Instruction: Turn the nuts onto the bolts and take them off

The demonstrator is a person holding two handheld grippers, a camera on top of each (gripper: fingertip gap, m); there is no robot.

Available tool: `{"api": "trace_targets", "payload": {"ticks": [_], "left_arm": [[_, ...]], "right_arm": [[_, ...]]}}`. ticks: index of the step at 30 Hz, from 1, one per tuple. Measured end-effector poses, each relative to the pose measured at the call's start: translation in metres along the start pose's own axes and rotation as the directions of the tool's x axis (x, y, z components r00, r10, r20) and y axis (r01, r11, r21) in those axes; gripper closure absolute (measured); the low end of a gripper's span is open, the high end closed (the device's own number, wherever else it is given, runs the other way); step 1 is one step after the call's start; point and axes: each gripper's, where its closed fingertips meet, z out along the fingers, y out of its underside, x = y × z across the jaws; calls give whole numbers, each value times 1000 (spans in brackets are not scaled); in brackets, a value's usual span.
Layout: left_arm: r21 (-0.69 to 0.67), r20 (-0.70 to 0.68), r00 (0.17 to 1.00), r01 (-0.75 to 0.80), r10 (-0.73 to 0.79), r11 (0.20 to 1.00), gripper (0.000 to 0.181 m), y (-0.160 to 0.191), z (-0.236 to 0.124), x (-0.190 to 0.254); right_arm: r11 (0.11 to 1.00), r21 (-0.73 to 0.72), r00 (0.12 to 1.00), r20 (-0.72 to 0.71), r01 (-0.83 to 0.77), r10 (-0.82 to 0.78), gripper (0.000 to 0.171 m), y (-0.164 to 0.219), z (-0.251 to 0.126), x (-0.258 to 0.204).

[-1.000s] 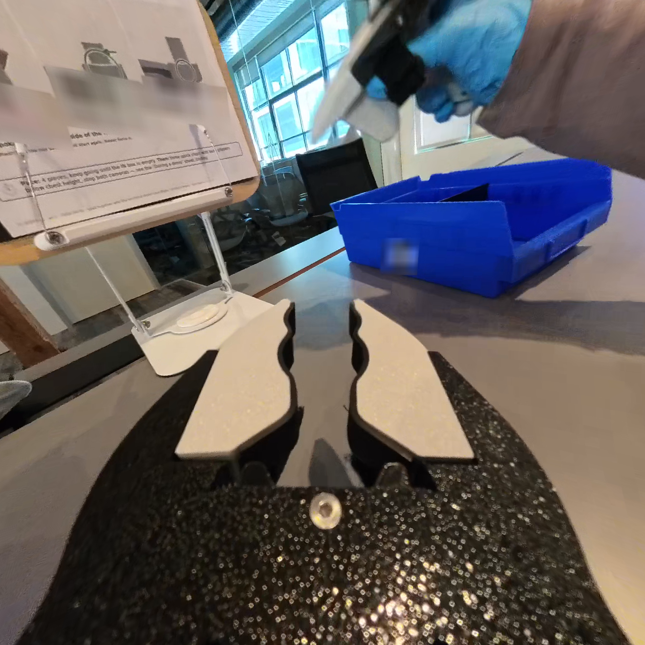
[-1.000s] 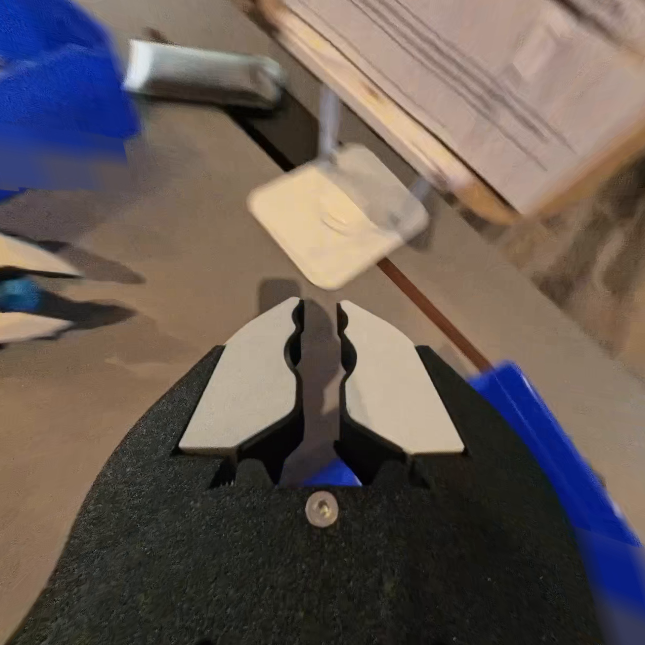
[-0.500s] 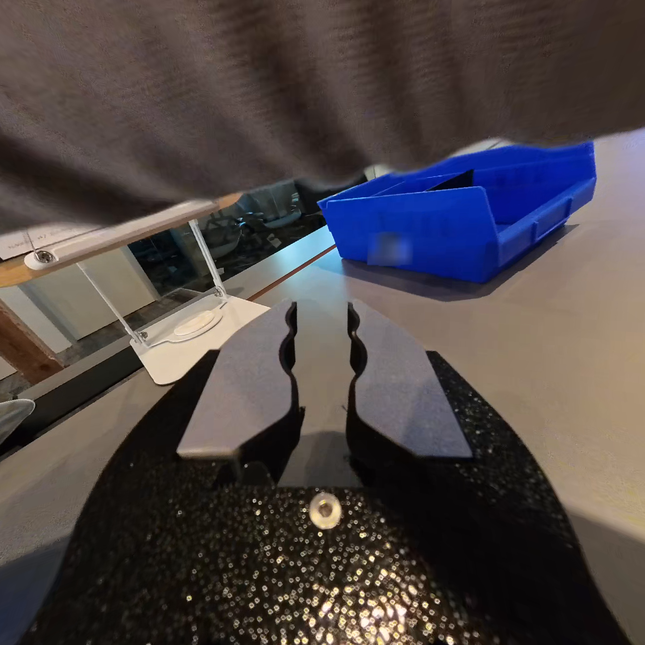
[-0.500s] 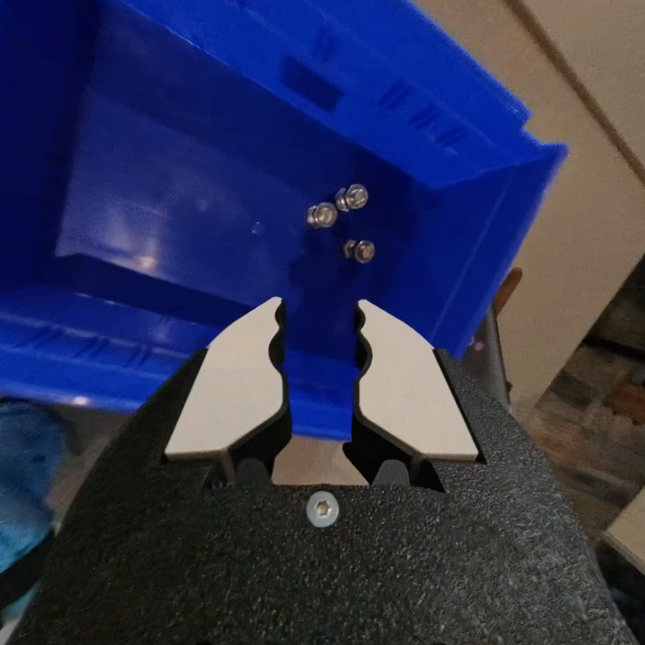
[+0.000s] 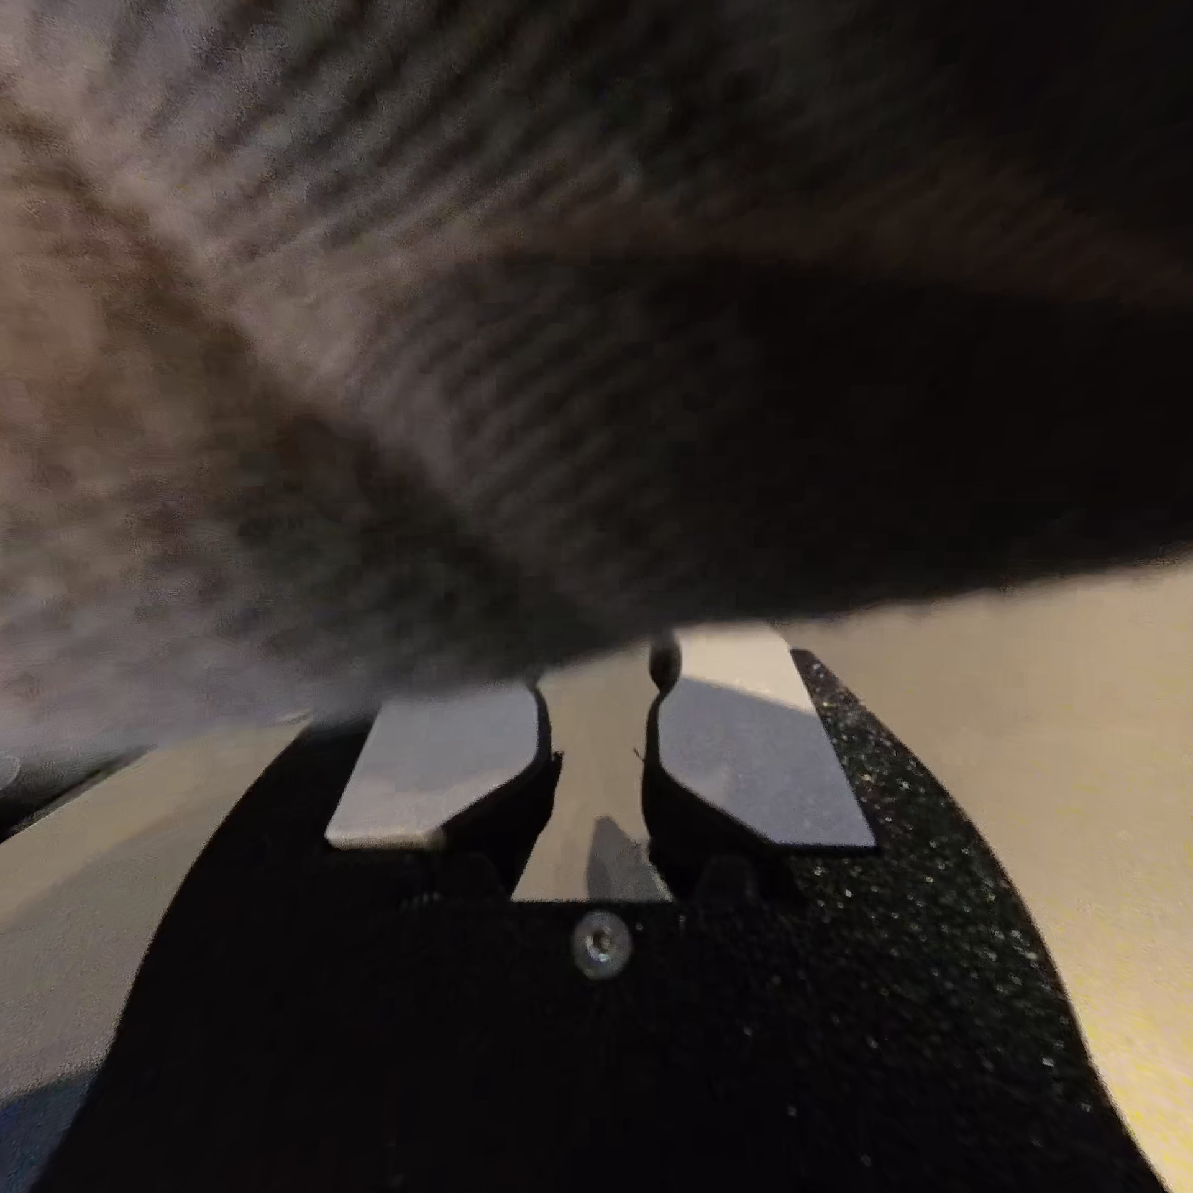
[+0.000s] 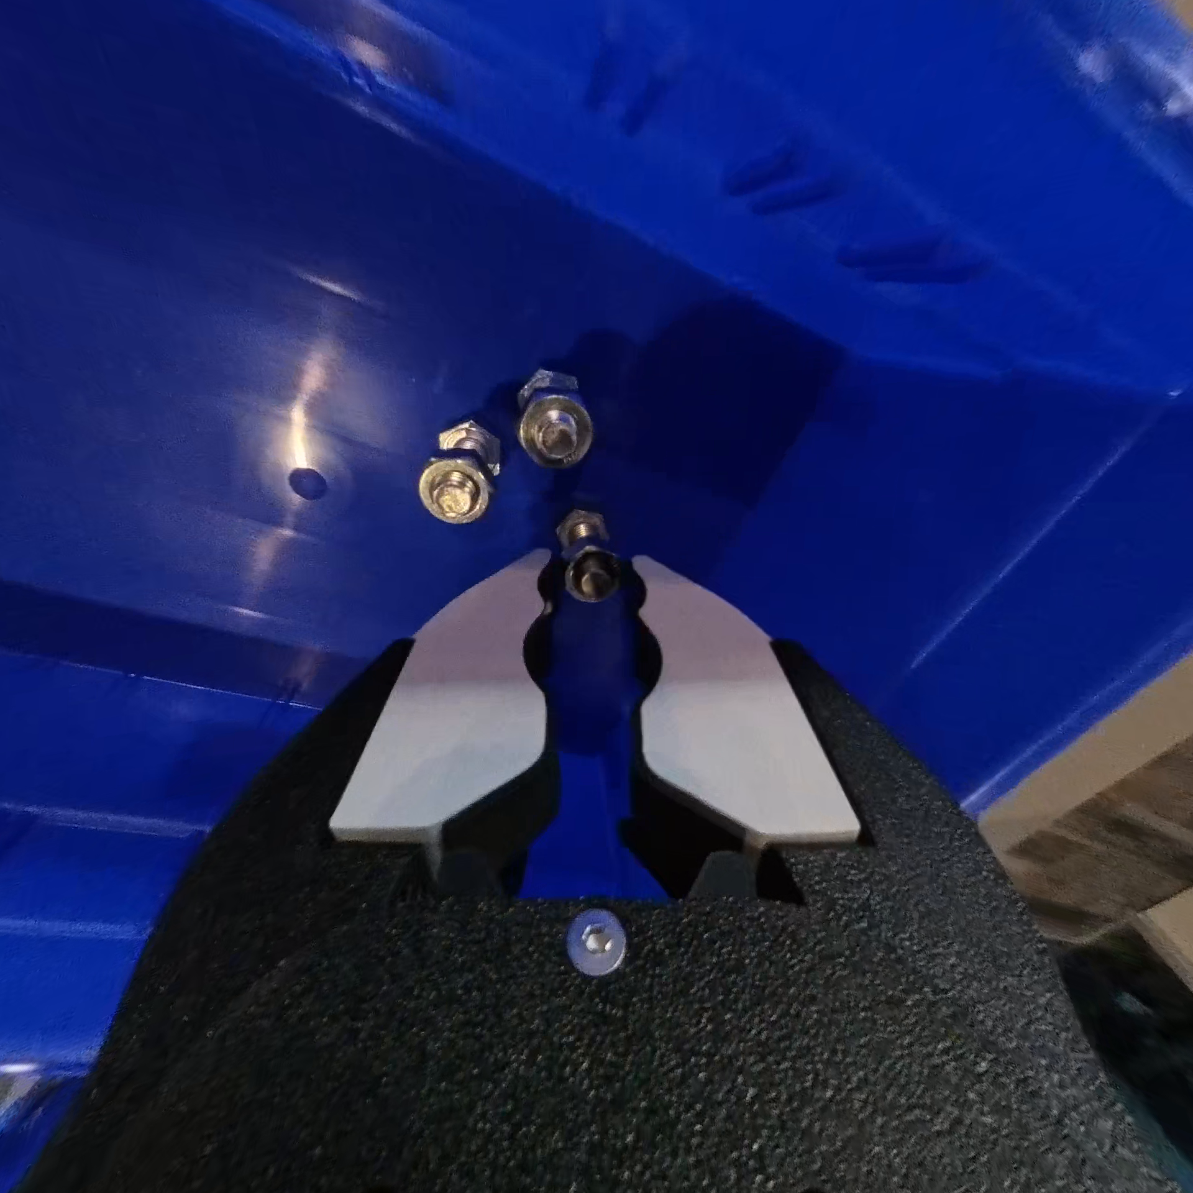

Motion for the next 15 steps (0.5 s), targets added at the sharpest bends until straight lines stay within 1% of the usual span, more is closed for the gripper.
{"api": "trace_targets", "payload": {"ticks": [2,4,6,8,10,12,15], "left_arm": [[11,-11,1000,9,-9,1000,149,-2,-1,1],[23,-22,999,24,-24,999,146,-3,-2,1],[15,-20,999,27,-27,1000,144,-2,-2,0],[5,-22,999,30,-30,1000,144,0,-3,-1],[3,-25,999,34,-34,999,146,0,-4,-1],[-10,-12,1000,26,-26,1000,147,2,-4,-2],[-54,30,999,-10,11,998,148,8,-7,-9]], "right_arm": [[1000,11,1000,-10,-9,9,153,1,-6,-2],[998,63,999,-51,-15,18,153,3,-23,-5],[985,169,994,-95,-41,58,153,6,-51,-13],[947,307,981,-134,-91,137,153,17,-85,-28],[878,458,953,-180,-138,244,154,38,-115,-50],[790,584,902,-217,-188,375,154,71,-137,-76],[635,725,776,-229,-267,588,153,131,-155,-118]]}}
